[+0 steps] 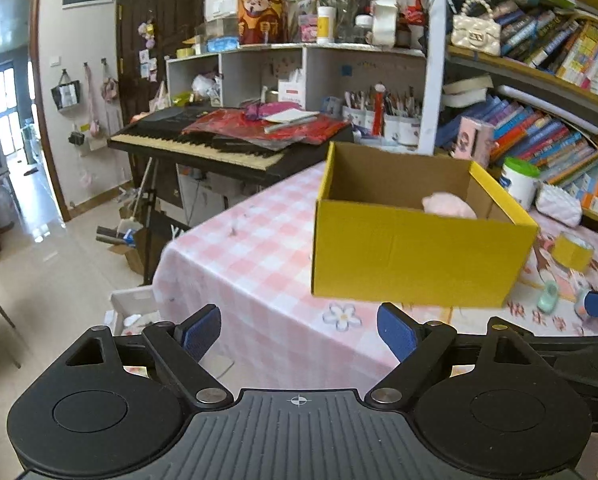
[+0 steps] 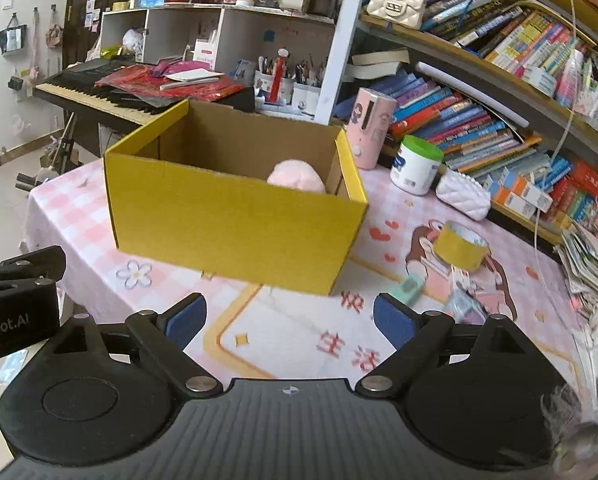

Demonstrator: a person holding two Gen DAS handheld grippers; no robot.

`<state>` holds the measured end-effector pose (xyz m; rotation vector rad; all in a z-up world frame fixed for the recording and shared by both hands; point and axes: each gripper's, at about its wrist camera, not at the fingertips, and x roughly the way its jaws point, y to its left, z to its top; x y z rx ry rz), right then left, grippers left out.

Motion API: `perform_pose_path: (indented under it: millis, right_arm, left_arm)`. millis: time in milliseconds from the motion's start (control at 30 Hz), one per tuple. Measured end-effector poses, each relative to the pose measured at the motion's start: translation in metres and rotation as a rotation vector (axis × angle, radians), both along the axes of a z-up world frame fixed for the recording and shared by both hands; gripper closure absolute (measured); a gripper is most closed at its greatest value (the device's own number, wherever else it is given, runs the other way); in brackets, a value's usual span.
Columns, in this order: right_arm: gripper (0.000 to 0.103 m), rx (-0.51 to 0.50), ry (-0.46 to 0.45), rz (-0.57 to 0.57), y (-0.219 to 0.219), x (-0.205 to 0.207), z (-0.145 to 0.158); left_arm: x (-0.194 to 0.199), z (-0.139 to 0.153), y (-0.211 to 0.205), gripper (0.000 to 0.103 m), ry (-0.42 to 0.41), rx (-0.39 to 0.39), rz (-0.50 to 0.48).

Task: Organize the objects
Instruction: 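Withdraw both tools from the box back over the table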

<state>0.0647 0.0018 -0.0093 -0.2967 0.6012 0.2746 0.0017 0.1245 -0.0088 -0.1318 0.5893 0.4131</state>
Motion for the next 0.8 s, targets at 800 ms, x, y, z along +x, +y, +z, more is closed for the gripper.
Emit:
perform_pose_path:
  millis: [800]
  right_arm:
    - [0.009,0.033,0.08,-0.325,-0.105,-0.038,-0.021]
  left_arm:
    - [0.001,-0.019,-0.085,0.014,0.094,0.021,-0.35]
